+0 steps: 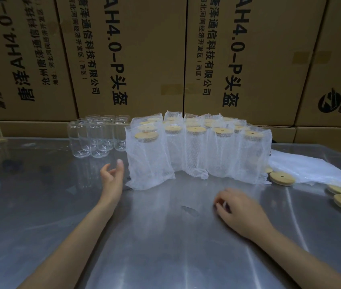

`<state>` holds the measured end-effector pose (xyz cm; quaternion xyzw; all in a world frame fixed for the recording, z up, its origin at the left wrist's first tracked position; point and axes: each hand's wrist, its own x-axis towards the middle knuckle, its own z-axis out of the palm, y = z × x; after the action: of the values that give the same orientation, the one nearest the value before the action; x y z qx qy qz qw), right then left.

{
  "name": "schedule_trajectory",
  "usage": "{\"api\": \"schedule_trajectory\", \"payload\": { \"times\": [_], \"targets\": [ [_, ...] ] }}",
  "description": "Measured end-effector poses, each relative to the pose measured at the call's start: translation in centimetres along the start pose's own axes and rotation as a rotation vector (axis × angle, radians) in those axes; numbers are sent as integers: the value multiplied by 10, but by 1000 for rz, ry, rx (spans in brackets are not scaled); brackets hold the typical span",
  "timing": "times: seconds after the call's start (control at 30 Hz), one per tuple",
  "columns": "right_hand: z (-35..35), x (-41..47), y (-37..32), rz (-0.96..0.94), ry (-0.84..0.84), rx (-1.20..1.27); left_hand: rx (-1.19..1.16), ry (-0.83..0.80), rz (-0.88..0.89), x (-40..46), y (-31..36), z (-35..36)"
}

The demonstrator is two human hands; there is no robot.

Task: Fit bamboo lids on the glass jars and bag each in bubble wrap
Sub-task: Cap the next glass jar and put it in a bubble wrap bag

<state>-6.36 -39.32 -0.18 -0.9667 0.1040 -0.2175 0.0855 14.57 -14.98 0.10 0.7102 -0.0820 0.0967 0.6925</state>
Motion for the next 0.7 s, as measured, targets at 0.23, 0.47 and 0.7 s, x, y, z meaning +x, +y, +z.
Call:
{"api": "schedule_trajectory", "payload": {
  "times": [0.23,0.47,0.7],
  "targets": [
    [20,2,-51,-191,-74,82,155,155,30,36,-11,-17],
    [36,23,-63,-193,-245,46,500,-26,-47,74,-15,-13],
    [38,28,-64,-176,-293,16,916,-55,-12,143,7,-33]
  ]
}}
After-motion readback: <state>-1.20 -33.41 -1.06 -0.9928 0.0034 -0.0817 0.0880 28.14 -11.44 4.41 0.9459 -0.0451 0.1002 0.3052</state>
